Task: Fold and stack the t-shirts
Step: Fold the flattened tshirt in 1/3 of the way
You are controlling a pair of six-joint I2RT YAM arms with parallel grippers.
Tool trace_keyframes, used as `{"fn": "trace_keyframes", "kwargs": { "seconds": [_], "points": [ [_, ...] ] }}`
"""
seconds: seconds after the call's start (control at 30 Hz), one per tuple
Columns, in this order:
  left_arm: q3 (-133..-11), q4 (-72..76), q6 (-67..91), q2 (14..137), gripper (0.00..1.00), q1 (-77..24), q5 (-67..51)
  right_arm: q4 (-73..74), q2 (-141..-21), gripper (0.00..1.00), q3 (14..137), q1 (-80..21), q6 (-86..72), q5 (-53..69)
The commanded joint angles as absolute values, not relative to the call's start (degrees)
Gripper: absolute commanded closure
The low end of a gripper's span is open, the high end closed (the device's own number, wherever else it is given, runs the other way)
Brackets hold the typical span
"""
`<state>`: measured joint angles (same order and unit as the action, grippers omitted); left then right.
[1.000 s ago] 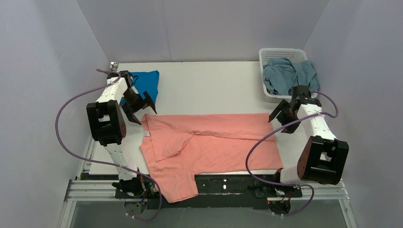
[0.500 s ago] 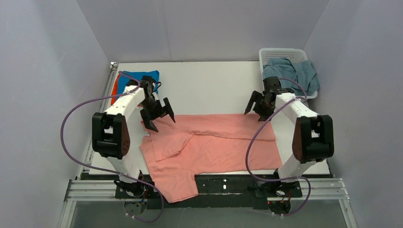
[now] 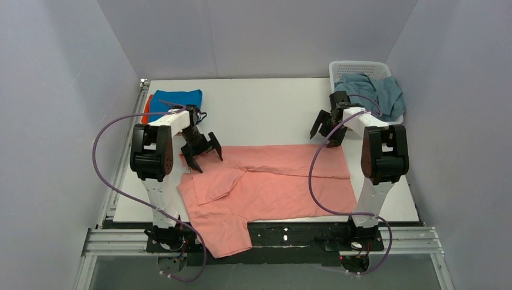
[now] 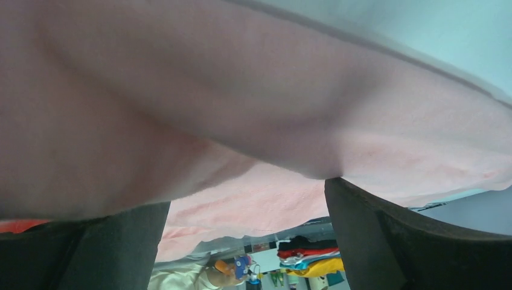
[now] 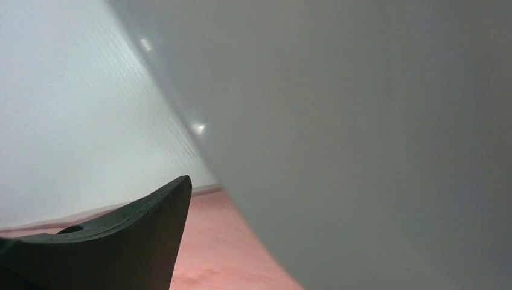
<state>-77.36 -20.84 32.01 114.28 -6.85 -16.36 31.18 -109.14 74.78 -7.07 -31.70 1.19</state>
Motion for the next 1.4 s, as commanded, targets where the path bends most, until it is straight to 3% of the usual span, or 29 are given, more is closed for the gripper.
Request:
{"fn": "trace_keyframes", "kwargs": {
  "seconds": [0.0, 0.27, 0.53, 0.7, 1.0, 1.2, 1.37],
  "points": [
    [-80.3, -25.7, 32.2, 117.8, 0.02, -5.1, -15.8, 32.1, -112.3, 0.16, 79.4, -6.2, -31.1, -1.6],
    [-84.4, -26.4, 31.1, 120.5, 0.0, -4.7, -15.7, 30.1, -112.5, 0.19, 79.6, -6.3, -25.8, -2.1],
    [-87.0, -28.2, 29.4, 118.0, 0.0, -4.7, -14.9, 25.1, -104.8, 0.18, 76.0, -7.5, -14.7, 0.4],
    [-85.6, -29.9, 30.2, 110.9, 0.01, -5.3, -15.2, 27.1, -97.8, 0.17, 73.9, -7.7, -16.6, -1.8],
    [-72.0, -33.4, 32.4, 92.1, 0.0, -13.0, -9.5, 27.1, -83.0, 0.16, 59.9, -8.0, -21.9, 2.4],
    [-69.4, -29.6, 32.3, 93.0, 0.0, -14.7, -10.5, 24.2, -87.2, 0.16, 58.1, -8.0, -21.1, 5.4],
    [-69.0, -27.3, 32.1, 95.3, 0.0, -14.6, -10.3, 25.4, -96.1, 0.16, 65.8, -5.2, -20.0, 7.5]
  ]
}}
